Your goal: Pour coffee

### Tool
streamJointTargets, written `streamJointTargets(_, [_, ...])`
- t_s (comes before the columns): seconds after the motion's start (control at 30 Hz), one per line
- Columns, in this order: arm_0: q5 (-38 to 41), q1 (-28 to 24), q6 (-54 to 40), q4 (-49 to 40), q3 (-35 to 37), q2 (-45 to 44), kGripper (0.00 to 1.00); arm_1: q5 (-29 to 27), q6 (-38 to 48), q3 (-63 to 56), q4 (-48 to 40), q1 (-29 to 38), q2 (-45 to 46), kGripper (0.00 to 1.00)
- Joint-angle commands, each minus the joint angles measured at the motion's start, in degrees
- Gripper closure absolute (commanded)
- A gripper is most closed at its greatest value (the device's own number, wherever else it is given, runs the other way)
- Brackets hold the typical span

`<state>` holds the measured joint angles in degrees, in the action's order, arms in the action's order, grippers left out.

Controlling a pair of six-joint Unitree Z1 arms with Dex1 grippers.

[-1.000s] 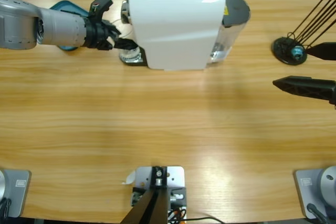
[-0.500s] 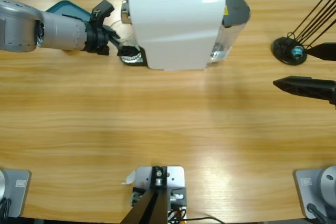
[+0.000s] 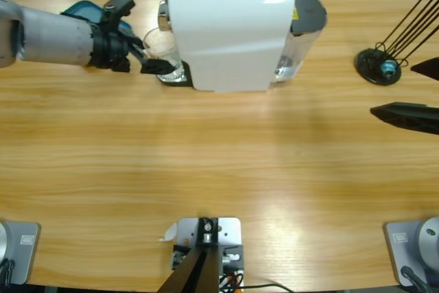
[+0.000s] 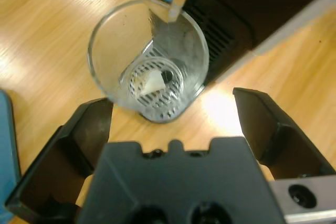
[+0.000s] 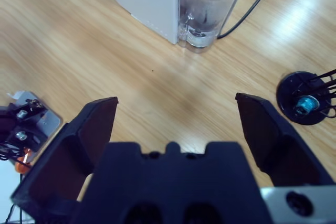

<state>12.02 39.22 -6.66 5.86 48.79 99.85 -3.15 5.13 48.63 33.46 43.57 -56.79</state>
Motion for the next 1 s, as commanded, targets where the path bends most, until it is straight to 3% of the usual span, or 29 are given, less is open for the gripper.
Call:
streamJointTargets(0.03, [-2.49,-0.35,-0.41,-4.32,-5.71,-7.65,0.0,1.24,1.1,3.3,6.07,-0.59,3.35,0.0])
streamJointTargets(0.27, [-3.48,-0.81,5.34,-8.78,-9.45,-19.97,0.019,8.46,1.97,6.73,8.96,-0.59,-0.28,0.031])
streamJointTargets(0.33, [-3.49,-0.81,5.18,-9.01,-10.7,-22.17,0.024,8.62,0.9,7.57,9.29,-0.59,-3.89,0.18])
streamJointTargets(0.4, [-3.41,-0.81,4.94,-8.94,-11.09,-25.03,0.027,8.67,-1.44,8.06,9.26,-1.61,-7.62,0.454])
streamJointTargets(0.57, [-4.5,-0.81,4.78,-9.59,-11.88,-31.1,0.012,12.08,-10.63,8.24,8.85,-9.73,-14.29,0.978])
streamJointTargets(0.7, [-5.34,-0.81,3.41,-10.87,-12.49,-32.07,0.004,12.98,-13.56,8.41,6.88,-14.57,-16.0,1.0])
streamJointTargets(1.0, [-8.56,-0.81,0.35,-10.87,-14.32,-32.75,0.082,13.53,-13.74,21.7,5.04,-16.13,-26.39,1.0])
